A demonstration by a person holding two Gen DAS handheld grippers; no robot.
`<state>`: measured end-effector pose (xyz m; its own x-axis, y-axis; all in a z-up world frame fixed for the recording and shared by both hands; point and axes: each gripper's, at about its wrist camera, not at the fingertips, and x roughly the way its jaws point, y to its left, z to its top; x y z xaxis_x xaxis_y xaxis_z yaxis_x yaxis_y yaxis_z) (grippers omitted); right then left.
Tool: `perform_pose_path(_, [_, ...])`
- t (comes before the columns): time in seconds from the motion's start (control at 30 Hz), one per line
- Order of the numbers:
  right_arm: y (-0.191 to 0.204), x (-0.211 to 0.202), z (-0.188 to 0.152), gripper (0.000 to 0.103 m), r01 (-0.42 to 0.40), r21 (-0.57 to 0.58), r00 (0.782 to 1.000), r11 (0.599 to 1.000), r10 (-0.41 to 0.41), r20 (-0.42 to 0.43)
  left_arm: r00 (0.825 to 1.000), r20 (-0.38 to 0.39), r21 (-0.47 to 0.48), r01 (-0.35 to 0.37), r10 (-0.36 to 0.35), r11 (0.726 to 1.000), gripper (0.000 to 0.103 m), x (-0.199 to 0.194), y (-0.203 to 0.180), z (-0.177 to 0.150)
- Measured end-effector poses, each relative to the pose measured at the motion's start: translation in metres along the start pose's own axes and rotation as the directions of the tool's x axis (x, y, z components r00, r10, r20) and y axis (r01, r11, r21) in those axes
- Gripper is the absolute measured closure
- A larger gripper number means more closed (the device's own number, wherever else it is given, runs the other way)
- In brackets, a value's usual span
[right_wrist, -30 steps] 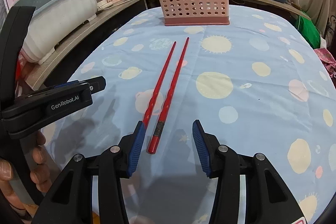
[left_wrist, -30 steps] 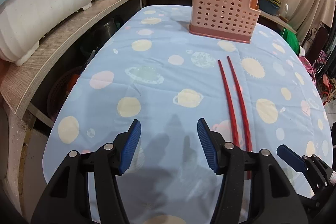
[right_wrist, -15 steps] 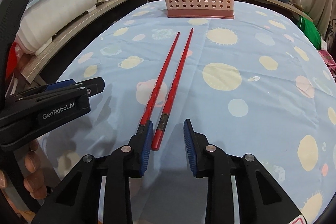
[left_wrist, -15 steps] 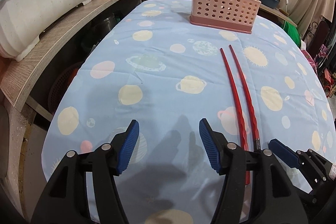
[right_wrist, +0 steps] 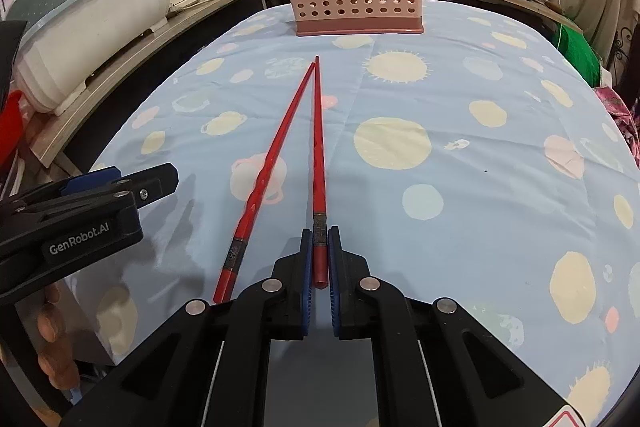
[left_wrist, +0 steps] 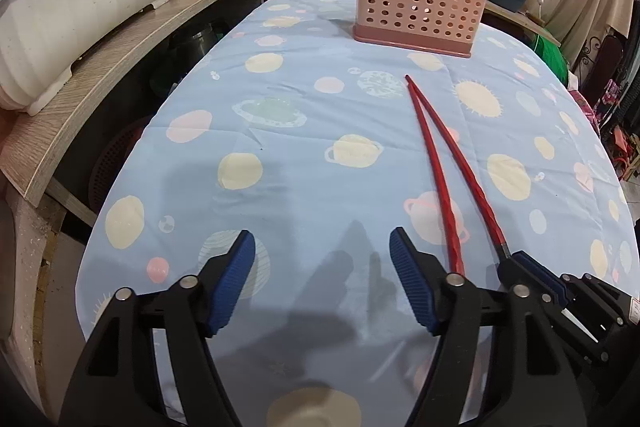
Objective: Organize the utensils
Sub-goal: 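Close the left gripper on the other bright red chopstick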
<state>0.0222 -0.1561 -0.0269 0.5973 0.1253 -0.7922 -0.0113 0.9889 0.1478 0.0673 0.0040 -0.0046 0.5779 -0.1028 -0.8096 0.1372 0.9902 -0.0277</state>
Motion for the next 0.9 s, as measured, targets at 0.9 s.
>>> perform_pose_path(0.9, [-0.045, -0.016, -0.013, 0.096, 0.009, 0.118, 1.000, 0.993, -0.012, 0.025, 0.989, -0.079, 0.114, 0.130, -0.122, 0.985, 0.062, 0.004, -0.061, -0.029])
